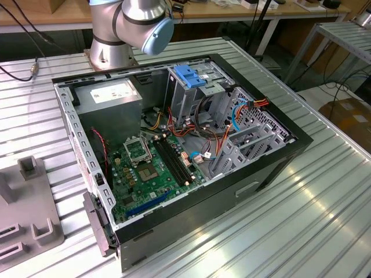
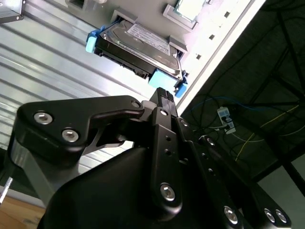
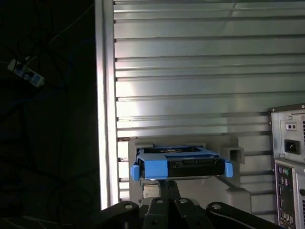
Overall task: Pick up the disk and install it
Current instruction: 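Pick up the disk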
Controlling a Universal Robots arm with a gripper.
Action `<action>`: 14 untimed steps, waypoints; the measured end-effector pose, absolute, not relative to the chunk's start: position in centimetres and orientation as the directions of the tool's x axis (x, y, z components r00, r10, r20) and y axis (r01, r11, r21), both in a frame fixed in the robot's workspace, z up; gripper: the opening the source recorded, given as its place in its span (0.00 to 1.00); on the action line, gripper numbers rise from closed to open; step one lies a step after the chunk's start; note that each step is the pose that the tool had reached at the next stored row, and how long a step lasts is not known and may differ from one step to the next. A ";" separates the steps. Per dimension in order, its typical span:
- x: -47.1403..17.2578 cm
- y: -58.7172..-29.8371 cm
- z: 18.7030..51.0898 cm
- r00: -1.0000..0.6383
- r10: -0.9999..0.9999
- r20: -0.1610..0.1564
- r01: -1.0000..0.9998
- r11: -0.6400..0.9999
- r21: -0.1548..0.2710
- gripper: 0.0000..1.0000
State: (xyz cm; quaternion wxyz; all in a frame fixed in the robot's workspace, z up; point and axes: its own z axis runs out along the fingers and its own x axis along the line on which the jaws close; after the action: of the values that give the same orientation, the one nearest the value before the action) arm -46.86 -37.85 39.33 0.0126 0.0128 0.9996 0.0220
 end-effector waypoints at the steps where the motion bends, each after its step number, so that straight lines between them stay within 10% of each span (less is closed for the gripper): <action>1: -46.9 -37.9 39.3 -1.000 -0.001 -0.024 -0.002 0.999 0.044 0.10; 14: -46.9 -37.9 39.3 -0.976 -0.216 -0.024 -0.217 0.975 0.044 0.10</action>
State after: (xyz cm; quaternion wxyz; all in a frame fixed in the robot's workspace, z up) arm -46.86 -37.85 39.33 0.0098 -0.1087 0.9937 0.0234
